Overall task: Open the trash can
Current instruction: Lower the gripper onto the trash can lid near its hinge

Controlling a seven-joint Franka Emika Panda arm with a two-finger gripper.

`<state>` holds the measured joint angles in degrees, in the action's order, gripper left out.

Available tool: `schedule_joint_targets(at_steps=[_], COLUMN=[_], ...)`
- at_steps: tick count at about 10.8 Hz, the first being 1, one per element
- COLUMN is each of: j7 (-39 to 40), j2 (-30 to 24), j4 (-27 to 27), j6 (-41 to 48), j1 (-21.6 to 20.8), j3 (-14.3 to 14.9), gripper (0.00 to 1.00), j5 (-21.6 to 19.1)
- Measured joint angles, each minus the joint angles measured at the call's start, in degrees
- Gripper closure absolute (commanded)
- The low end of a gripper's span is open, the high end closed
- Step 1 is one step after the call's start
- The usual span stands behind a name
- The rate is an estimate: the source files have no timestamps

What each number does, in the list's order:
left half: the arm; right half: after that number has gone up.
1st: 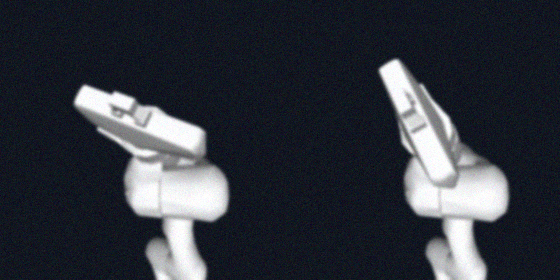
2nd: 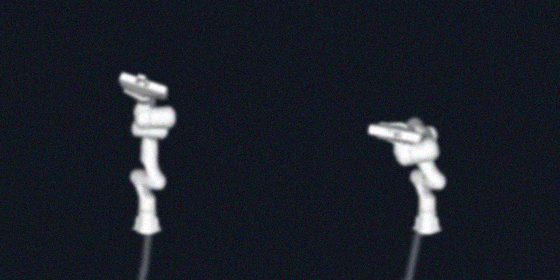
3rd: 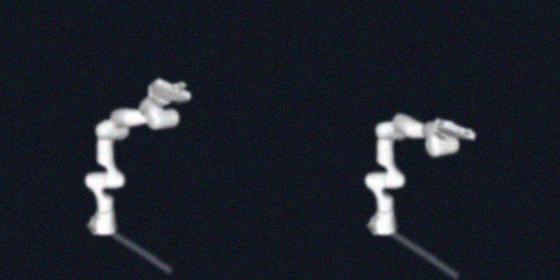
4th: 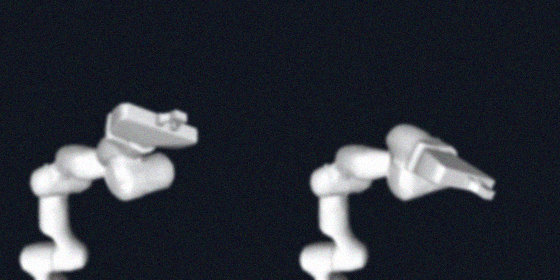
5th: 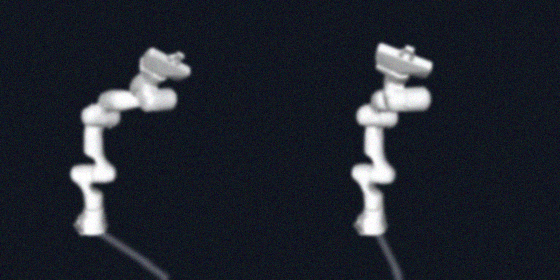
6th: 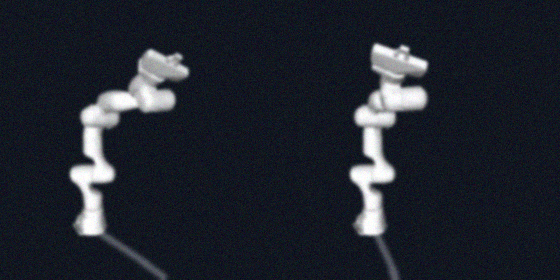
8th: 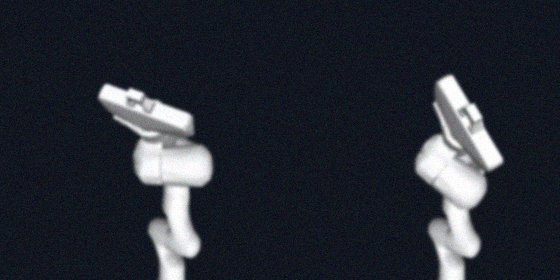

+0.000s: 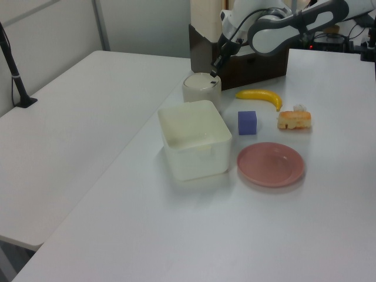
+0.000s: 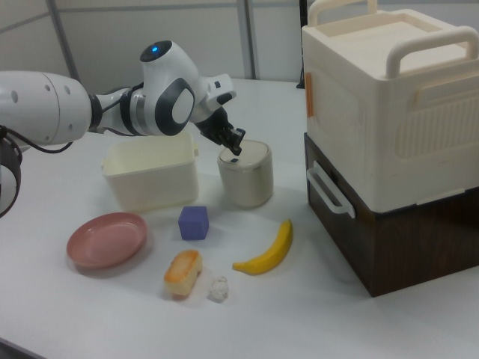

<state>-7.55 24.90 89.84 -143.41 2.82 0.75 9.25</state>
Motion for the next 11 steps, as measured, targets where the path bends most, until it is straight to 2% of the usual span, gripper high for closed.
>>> schedule_joint_targets(at_steps=[6, 11], j7=[0.0, 0.0], j2=[1.3, 1.5], j4=[0.0, -0.1], j6=[0.0, 0.0], j1=[1.3, 1.2], j3=[0.0, -1.1], gripper=[1.0, 1.0], j5=[3.6, 3.8])
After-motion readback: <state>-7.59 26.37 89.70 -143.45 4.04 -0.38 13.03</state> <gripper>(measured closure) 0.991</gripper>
